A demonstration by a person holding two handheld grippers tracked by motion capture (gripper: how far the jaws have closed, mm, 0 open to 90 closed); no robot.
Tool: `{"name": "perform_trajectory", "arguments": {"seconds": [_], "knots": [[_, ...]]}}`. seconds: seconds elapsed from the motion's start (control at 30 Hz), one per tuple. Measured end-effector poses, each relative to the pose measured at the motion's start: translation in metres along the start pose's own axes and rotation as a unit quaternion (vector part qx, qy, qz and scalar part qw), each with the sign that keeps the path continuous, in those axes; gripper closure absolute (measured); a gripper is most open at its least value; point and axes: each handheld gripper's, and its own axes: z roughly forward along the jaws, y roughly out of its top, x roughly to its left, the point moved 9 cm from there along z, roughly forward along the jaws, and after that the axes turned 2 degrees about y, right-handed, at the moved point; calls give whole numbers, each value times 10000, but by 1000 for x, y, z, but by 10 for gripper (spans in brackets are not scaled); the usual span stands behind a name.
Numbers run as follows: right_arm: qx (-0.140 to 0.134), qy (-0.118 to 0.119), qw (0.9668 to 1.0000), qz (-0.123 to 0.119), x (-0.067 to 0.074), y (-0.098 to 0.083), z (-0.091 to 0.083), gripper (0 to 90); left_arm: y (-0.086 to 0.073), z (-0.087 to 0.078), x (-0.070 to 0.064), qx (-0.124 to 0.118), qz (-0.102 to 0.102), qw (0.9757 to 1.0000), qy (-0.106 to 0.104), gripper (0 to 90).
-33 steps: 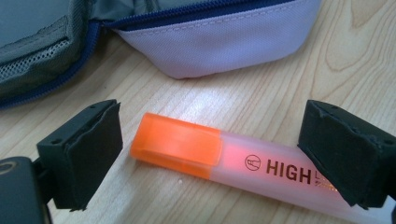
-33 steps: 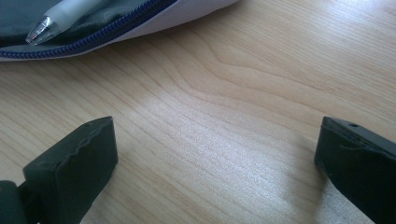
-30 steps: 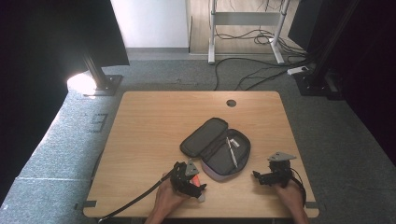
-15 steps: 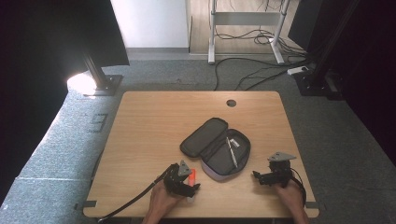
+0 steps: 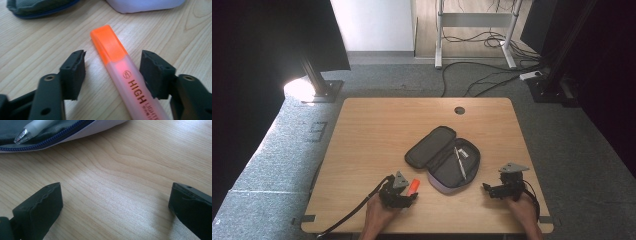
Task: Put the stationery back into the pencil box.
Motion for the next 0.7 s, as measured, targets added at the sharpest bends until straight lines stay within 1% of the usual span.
{"name": "perform_trajectory", "arguments": {"seconds": [0.17, 0.3, 0.43, 0.5, 0.7], "knots": [[-1, 0, 10000, -2, 0, 0, 0, 0, -2, -3, 9, -24, -84, 10000, 12, 521], [-1, 0, 10000, -1, 0, 0, 0, 0, -5, -6, 17, -57, -155, 9998, 78, 566], [-1, 0, 10000, -1, 0, 0, 0, 0, -6, -7, 22, -111, -237, 9996, 89, 648], [-1, 0, 10000, -1, 0, 0, 0, 0, -7, -7, 23, -131, -266, 9995, 61, 656], [-1, 0, 10000, -1, 0, 0, 0, 0, -7, -8, 24, -177, -216, 9996, 32, 664]]}}
